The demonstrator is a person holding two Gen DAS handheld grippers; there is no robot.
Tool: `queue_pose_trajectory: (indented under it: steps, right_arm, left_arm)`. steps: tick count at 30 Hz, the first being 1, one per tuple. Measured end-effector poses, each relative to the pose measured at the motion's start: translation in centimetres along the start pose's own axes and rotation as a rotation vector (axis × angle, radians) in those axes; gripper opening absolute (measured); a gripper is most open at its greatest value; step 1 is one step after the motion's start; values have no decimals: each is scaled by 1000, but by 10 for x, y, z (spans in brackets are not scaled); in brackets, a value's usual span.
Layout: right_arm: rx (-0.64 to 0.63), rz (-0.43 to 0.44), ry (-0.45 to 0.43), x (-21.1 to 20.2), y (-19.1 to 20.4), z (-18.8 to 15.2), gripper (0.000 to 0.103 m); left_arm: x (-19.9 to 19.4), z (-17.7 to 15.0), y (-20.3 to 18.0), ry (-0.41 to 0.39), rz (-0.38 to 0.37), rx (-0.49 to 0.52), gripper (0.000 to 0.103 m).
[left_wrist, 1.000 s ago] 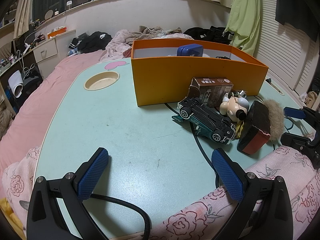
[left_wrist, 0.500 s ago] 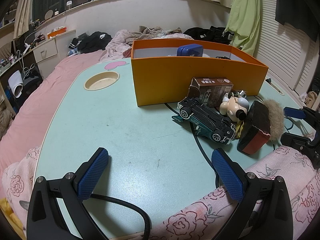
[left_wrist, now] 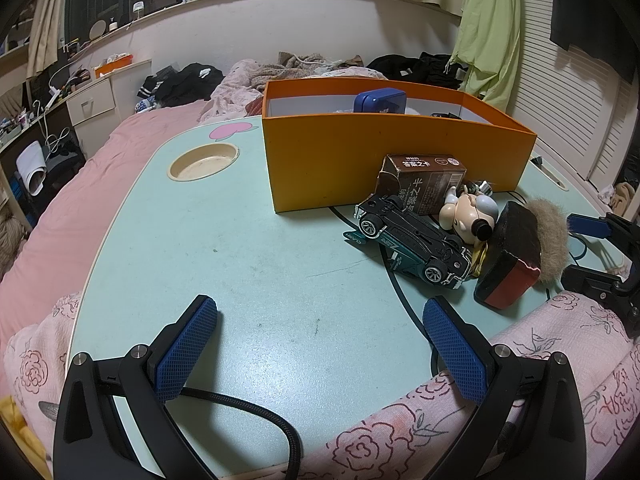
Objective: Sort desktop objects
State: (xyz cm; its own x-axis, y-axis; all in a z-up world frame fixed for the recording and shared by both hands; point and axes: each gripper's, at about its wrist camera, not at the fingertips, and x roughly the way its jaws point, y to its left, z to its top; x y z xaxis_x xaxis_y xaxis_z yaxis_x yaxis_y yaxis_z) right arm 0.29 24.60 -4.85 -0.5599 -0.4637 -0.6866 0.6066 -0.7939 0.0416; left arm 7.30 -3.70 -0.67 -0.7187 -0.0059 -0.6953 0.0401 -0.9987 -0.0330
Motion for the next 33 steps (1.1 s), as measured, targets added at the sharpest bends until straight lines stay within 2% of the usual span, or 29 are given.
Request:
queue_pose_trajectory:
  steps: [30,33]
  right_arm:
    - [37,-2,-29,0,-1,5,103]
    - [55,-1,-63,-5,-2,4,98]
  left_arm:
    - [0,-1,0,0,0,0,103]
    - [-1,-1,0,0,0,0,103]
